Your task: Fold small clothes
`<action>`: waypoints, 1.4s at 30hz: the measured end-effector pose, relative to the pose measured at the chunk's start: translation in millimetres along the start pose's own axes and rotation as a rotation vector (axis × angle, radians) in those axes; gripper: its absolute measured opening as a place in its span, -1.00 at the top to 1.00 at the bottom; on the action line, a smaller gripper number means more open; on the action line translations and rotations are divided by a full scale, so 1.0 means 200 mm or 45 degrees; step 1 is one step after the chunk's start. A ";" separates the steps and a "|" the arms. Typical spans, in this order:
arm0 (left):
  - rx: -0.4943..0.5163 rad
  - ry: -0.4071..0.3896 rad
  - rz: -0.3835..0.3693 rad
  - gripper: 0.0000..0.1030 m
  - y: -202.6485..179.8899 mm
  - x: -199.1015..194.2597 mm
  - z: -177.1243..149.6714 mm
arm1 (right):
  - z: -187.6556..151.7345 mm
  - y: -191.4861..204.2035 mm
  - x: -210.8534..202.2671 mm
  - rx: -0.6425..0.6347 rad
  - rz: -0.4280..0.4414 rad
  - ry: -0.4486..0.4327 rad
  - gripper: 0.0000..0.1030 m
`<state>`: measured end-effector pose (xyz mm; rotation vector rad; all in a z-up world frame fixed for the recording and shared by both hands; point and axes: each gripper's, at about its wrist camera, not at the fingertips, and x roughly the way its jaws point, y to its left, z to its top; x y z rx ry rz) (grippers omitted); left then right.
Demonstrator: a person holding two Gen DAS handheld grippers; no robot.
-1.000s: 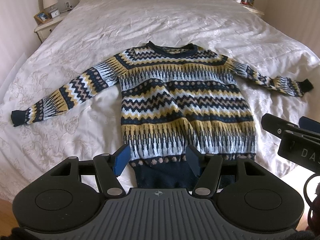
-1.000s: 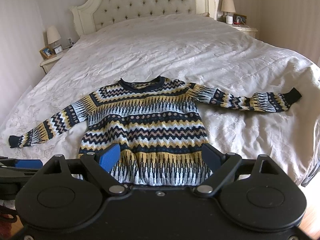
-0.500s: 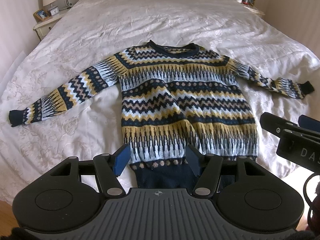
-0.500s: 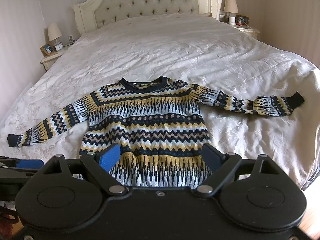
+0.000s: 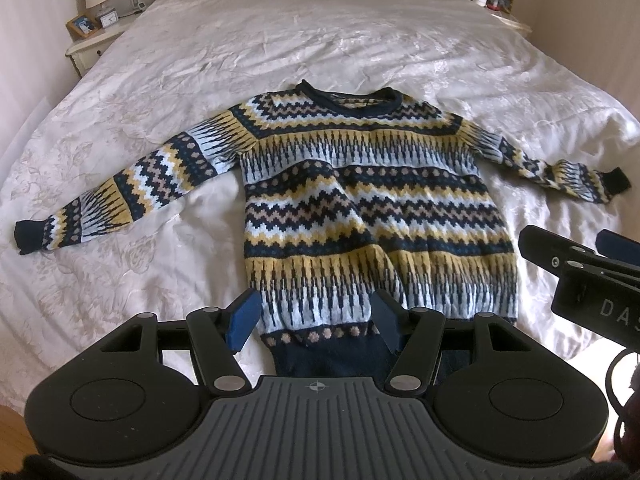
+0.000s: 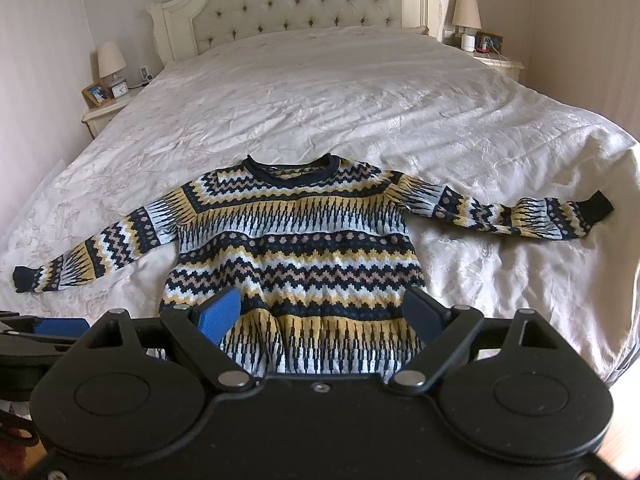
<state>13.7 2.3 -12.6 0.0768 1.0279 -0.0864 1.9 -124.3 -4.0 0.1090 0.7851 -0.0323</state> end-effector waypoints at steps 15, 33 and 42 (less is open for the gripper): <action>0.012 0.018 -0.009 -0.16 -0.04 0.06 0.06 | 0.02 -0.04 0.06 0.048 -0.001 0.023 -0.72; 0.023 0.002 -0.019 -0.04 -0.29 0.29 0.34 | 0.22 -0.66 0.42 0.215 -0.108 0.022 -0.69; 0.001 0.025 -0.001 -0.04 -0.53 0.43 0.52 | 0.38 -1.21 0.71 0.146 -0.334 0.093 -0.64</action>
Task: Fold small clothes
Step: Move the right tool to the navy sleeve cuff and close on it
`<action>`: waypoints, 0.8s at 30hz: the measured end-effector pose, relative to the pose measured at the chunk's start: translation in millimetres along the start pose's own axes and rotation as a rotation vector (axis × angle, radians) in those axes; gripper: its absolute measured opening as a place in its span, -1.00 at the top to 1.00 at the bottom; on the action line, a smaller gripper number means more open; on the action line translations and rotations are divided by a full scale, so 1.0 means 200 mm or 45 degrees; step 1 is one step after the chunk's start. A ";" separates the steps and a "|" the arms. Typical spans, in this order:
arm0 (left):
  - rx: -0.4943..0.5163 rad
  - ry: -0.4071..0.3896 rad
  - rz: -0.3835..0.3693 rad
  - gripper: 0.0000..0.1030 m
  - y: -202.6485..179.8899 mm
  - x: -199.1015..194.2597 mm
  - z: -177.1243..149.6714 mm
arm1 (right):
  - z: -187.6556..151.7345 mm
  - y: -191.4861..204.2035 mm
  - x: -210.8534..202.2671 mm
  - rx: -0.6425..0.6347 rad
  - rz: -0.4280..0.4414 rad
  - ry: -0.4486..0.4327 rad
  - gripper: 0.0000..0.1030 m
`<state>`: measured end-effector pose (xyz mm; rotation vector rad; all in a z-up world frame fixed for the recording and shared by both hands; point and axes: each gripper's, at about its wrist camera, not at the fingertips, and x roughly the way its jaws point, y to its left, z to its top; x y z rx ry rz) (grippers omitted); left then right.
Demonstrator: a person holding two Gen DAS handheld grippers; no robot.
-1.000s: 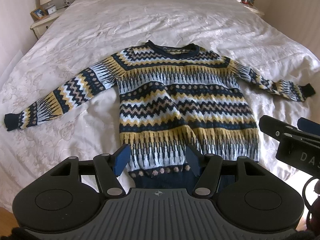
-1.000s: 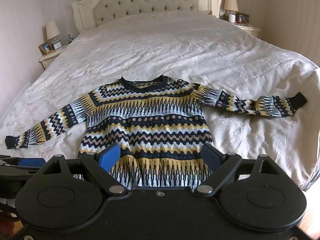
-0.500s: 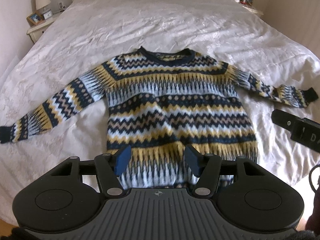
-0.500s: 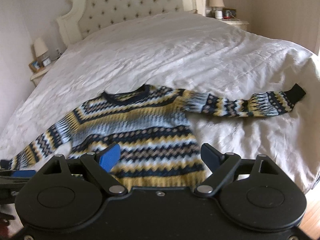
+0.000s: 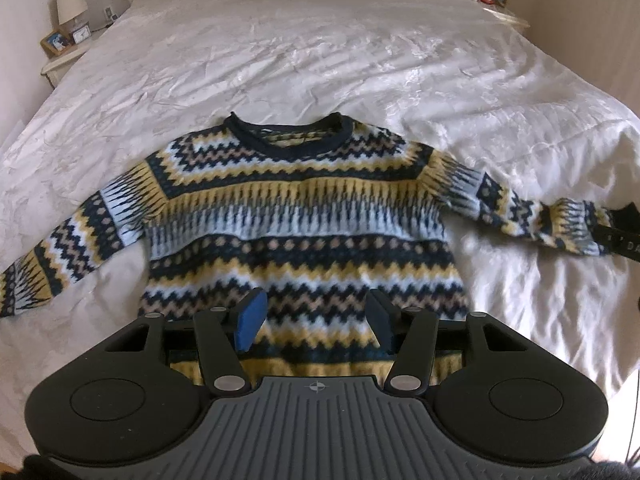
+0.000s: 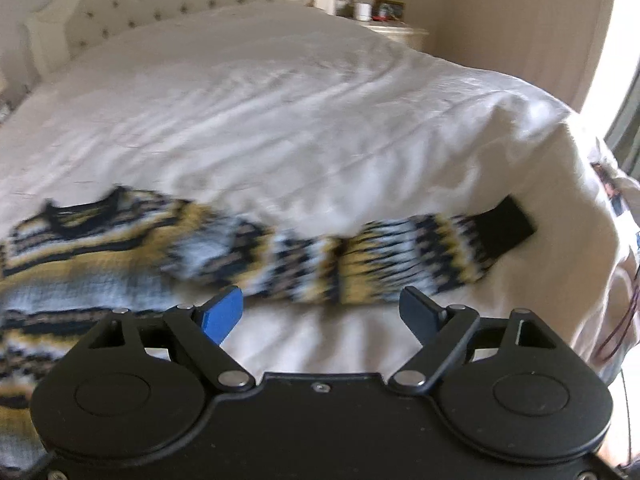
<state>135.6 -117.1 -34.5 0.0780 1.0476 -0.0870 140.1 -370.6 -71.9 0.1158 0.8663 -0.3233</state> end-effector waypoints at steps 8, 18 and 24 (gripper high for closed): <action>-0.072 0.058 0.063 -0.04 -0.11 0.09 0.10 | 0.16 -0.44 0.32 0.049 -0.116 0.102 -0.51; -0.100 0.105 0.108 -0.04 -0.24 0.18 0.22 | 0.38 -0.79 0.60 0.012 -0.171 0.131 -0.51; -0.106 0.140 0.130 -0.04 -0.29 0.22 0.25 | 0.38 -0.92 0.80 0.039 -0.116 0.289 -0.41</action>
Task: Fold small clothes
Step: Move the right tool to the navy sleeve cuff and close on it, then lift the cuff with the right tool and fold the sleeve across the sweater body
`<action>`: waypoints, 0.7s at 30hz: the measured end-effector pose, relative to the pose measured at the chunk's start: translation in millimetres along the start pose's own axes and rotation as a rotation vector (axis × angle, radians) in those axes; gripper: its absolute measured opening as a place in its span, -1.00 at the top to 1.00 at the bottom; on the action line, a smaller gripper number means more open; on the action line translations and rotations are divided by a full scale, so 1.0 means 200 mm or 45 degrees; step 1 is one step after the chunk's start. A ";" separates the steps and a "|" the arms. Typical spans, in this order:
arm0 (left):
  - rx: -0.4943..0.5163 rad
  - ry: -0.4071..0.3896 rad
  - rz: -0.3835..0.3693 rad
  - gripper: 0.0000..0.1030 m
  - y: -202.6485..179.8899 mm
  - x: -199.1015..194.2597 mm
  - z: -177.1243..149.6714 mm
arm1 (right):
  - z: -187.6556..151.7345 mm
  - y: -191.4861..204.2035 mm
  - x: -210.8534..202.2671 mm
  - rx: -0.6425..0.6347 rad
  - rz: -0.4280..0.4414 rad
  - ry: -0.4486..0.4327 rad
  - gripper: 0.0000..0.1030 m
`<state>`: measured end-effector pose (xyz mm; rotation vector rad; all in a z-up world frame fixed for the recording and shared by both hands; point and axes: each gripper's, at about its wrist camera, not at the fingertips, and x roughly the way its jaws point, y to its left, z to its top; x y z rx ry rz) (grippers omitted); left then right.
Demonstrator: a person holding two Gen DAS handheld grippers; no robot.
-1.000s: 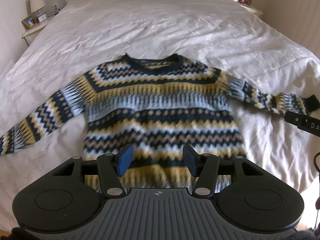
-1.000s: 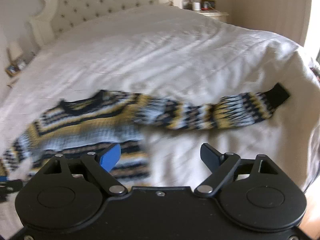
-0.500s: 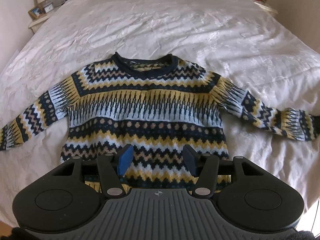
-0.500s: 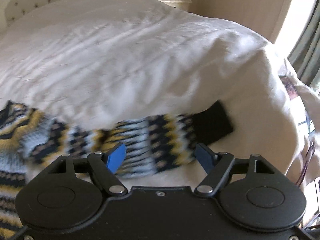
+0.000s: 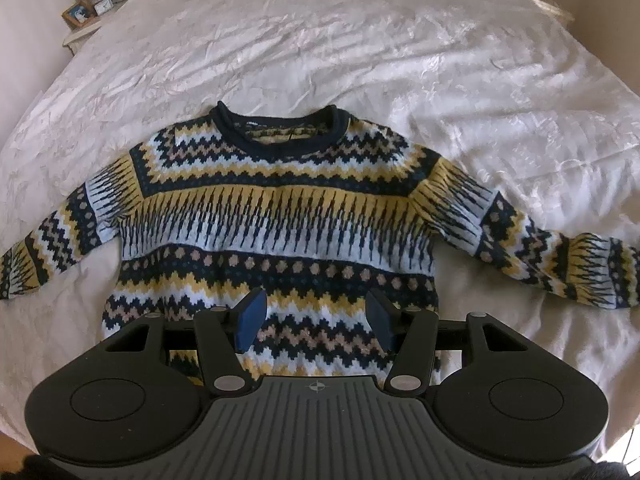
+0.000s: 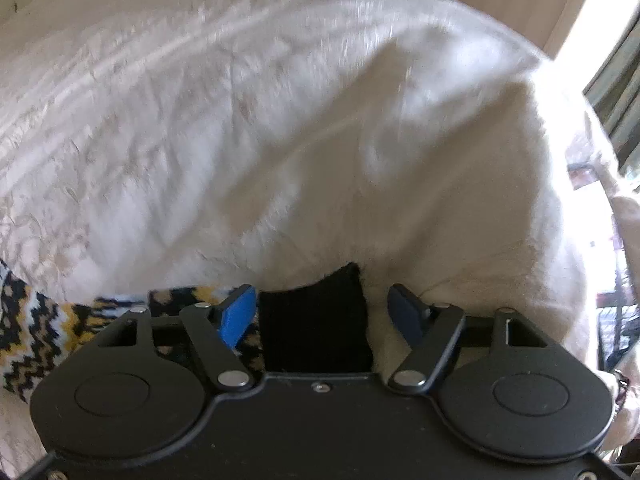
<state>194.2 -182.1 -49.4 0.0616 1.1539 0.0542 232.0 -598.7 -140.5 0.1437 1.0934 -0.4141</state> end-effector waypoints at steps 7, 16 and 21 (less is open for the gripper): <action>-0.009 0.032 0.012 -0.04 -0.03 0.02 0.00 | 0.00 -0.08 0.08 0.052 0.145 0.091 -0.07; 0.046 0.005 -0.013 -0.04 -0.11 0.00 0.03 | 0.01 -0.08 0.14 0.068 0.263 0.175 0.50; 0.072 -0.005 -0.023 -0.04 -0.13 -0.02 0.03 | 0.00 -0.08 0.13 0.065 0.283 0.174 0.78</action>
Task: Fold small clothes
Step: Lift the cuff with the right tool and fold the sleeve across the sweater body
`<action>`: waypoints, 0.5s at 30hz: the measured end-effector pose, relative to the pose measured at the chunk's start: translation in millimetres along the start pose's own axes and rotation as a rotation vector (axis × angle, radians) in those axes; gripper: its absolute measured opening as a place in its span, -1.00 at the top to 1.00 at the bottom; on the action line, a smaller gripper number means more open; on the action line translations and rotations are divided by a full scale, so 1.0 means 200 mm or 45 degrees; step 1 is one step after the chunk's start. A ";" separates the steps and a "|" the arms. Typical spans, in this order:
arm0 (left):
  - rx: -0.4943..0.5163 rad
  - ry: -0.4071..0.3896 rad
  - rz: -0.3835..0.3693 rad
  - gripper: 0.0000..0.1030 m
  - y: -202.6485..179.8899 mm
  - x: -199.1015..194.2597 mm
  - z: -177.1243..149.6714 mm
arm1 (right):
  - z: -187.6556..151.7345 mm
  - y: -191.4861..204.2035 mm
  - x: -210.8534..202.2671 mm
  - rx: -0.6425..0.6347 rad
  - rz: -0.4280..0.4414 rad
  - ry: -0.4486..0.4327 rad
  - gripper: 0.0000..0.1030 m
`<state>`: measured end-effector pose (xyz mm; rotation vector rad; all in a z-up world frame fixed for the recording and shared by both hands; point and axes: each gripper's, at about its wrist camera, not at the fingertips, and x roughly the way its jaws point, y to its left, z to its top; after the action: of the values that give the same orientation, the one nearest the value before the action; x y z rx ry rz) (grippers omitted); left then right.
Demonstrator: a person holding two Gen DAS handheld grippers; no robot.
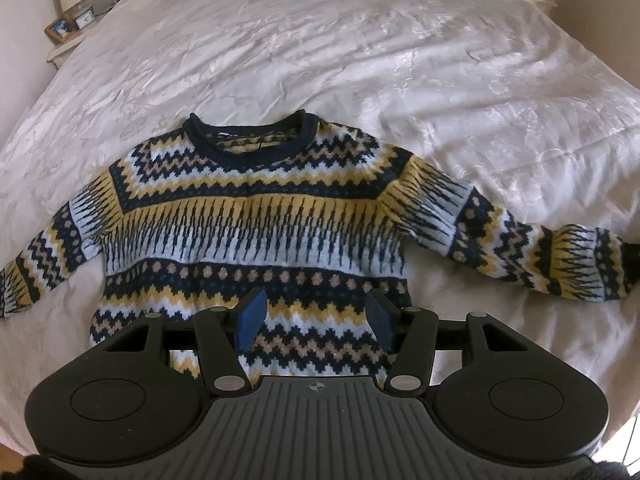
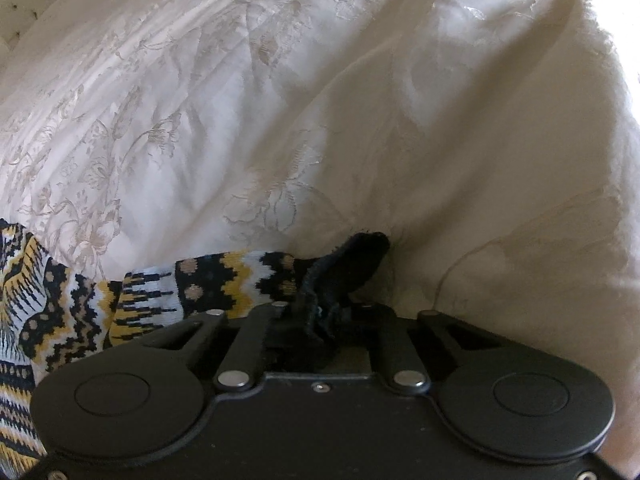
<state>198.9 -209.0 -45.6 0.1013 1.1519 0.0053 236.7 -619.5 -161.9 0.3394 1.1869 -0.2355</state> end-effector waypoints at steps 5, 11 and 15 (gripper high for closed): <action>-0.008 -0.004 0.005 -0.04 0.02 -0.02 -0.02 | 0.00 0.02 -0.10 0.038 0.057 -0.057 0.79; -0.062 -0.018 0.000 -0.04 0.11 -0.05 -0.04 | 0.13 0.06 -0.37 0.115 0.193 -0.216 0.80; -0.097 -0.043 -0.012 -0.04 0.18 -0.06 -0.06 | 0.26 0.07 -0.58 0.114 0.228 -0.327 0.80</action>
<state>185.3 -173.1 -35.5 0.0283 1.1172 0.0386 244.9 -625.7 -34.7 0.4765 0.8888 -0.1704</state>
